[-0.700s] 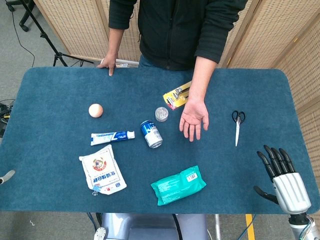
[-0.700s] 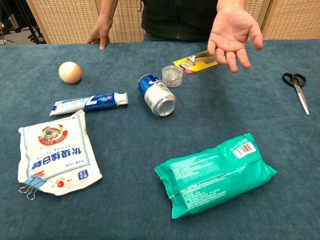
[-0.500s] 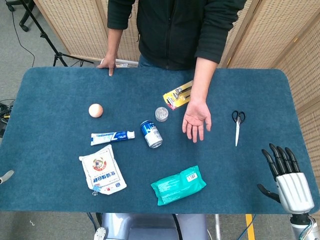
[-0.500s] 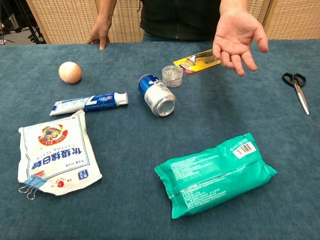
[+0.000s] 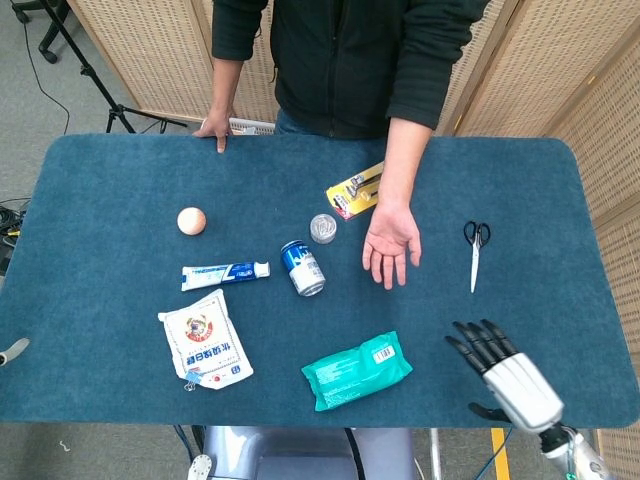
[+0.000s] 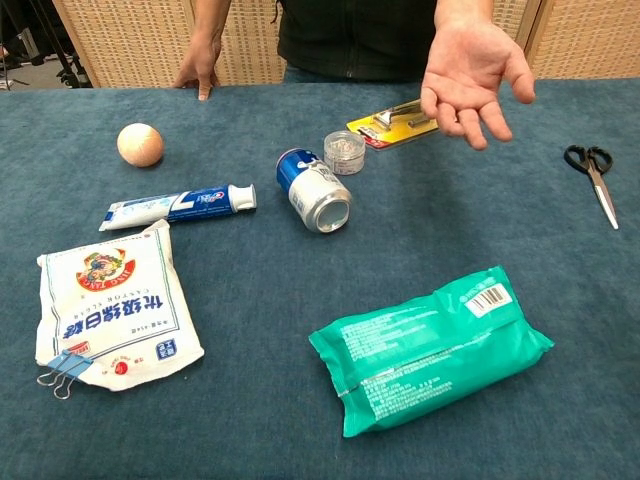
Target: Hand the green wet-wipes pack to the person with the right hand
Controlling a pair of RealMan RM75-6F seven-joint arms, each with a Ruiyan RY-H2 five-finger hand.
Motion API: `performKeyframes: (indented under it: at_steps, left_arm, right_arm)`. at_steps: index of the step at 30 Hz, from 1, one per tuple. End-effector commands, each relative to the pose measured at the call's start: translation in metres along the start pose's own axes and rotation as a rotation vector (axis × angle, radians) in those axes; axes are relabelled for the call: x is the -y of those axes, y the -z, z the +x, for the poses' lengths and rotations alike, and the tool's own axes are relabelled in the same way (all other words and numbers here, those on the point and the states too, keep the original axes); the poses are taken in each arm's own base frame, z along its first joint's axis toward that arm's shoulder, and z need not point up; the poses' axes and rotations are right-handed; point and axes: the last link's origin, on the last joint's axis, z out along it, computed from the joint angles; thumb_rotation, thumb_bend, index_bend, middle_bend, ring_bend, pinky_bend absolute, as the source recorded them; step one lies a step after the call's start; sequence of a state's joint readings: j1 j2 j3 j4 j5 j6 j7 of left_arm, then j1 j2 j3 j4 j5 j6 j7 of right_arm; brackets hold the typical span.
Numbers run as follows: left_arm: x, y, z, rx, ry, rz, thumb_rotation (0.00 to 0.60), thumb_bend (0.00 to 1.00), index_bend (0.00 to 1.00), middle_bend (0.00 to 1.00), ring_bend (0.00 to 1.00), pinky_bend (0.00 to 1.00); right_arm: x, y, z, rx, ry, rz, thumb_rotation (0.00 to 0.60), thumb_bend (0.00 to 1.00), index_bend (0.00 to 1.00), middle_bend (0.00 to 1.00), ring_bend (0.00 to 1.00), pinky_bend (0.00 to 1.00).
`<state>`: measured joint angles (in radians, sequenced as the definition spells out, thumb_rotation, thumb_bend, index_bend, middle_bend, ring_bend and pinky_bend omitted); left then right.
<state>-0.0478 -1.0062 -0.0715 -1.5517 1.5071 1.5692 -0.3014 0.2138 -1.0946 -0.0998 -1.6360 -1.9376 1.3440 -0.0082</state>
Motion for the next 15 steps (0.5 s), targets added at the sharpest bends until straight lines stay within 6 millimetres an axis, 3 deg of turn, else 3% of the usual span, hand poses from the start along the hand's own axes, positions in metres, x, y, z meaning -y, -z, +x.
performKeyframes:
  at_steps: [1, 7, 15]
  left_arm:
    - [0.001, -0.002, 0.001, -0.003, 0.003, 0.008, 0.600, 0.00, 0.00, 0.00, 0.00, 0.13]
    - [0.006, -0.007, 0.000, 0.006, 0.004, 0.030, 0.600, 0.00, 0.00, 0.00, 0.00, 0.13]
    - [0.010, -0.011, 0.001, 0.011, 0.015, 0.047, 0.600, 0.00, 0.00, 0.00, 0.00, 0.13]
  right_arm:
    - [0.017, -0.034, -0.012, 0.107, 0.023, 0.148, 0.600, 0.00, 0.00, 0.00, 0.00, 0.02]
    - [0.045, -0.082, -0.037, 0.199, 0.049, 0.221, 0.600, 0.00, 0.00, 0.00, 0.00, 0.02]
    - [0.064, -0.126, -0.061, 0.232, 0.104, 0.239, 0.600, 0.00, 0.00, 0.00, 0.00, 0.02]
